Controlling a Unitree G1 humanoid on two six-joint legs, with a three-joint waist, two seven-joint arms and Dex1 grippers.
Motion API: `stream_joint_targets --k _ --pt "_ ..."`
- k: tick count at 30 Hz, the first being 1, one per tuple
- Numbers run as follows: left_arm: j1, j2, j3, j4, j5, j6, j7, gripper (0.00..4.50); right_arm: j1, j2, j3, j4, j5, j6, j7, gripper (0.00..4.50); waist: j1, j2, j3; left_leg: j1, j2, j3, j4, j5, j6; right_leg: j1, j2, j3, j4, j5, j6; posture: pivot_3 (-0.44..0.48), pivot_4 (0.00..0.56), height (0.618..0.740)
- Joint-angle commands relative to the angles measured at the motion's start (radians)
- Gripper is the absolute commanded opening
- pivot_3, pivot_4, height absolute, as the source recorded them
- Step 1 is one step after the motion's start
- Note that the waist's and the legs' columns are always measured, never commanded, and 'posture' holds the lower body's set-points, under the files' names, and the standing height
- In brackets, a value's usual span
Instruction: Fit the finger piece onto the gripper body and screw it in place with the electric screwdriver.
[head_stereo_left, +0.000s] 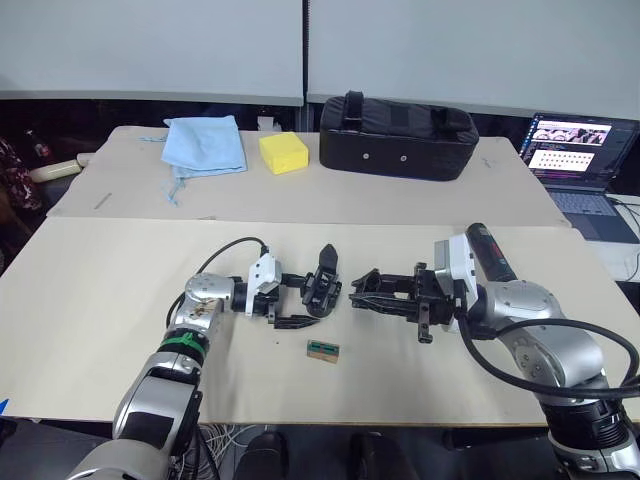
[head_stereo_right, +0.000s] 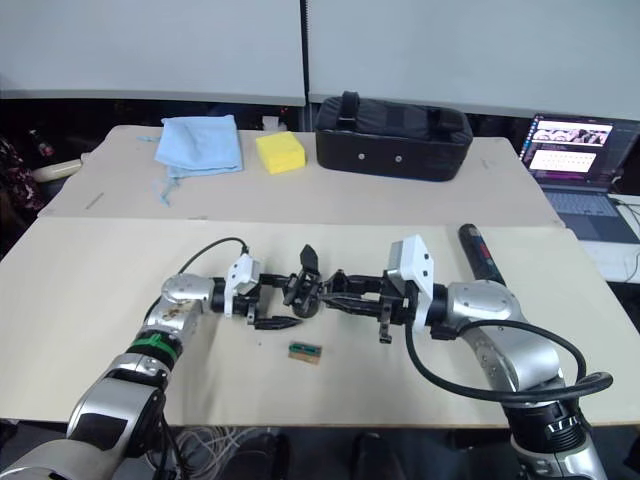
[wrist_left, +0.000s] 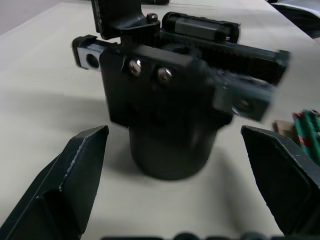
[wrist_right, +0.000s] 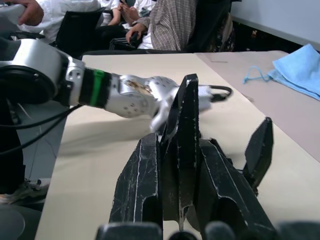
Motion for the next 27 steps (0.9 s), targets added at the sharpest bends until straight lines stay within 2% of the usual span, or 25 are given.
stream_joint_targets --k 1,8,10,14,27 --pt "-0.04 -0.018 0.008 0.031 0.014 -0.005 0.024 4.5 -0.001 -0.01 -0.022 -0.059 0.038 0.027 -0.021 0.41 0.0 0.0 0.0 0.0 0.0 0.0 0.0 0.0 0.0 0.0 0.0 0.0 0.0 0.0 0.0 0.0 0.15 0.74" --pt "-0.07 -0.024 -0.014 0.084 0.055 -0.031 -0.009 4.5 -0.03 -0.004 -0.057 -0.091 0.108 0.1 -0.09 0.41 0.0 0.0 0.0 0.0 0.0 0.0 0.0 0.0 0.0 0.0 0.0 0.0 0.0 0.0 0.0 0.0 0.15 0.74" --pt "-0.073 -0.021 -0.025 0.094 0.07 -0.049 -0.017 3.97 -0.041 -0.016 -0.055 -0.091 0.112 0.103 -0.081 0.41 0.0 0.0 0.0 0.0 0.0 0.0 0.0 0.0 0.0 0.0 0.0 0.0 0.0 0.0 0.0 0.0 0.15 0.74" --pt "-0.061 -0.017 -0.04 0.103 0.097 -0.093 -0.023 2.31 -0.09 -0.022 -0.037 -0.057 0.094 0.089 -0.058 0.41 -0.001 0.0 0.0 0.0 0.0 0.0 0.001 0.0 0.0 0.0 0.0 0.0 0.0 0.0 0.0 0.0 0.15 0.74" --pt "-0.04 -0.033 -0.015 0.049 0.072 -0.035 0.027 2.3 -0.187 0.152 0.186 0.187 -0.173 -0.078 -0.08 0.41 -0.001 0.0 0.0 -0.003 0.0 -0.001 0.006 -0.001 0.002 0.0 0.0 0.0 0.001 0.001 0.002 0.0 0.15 0.74"
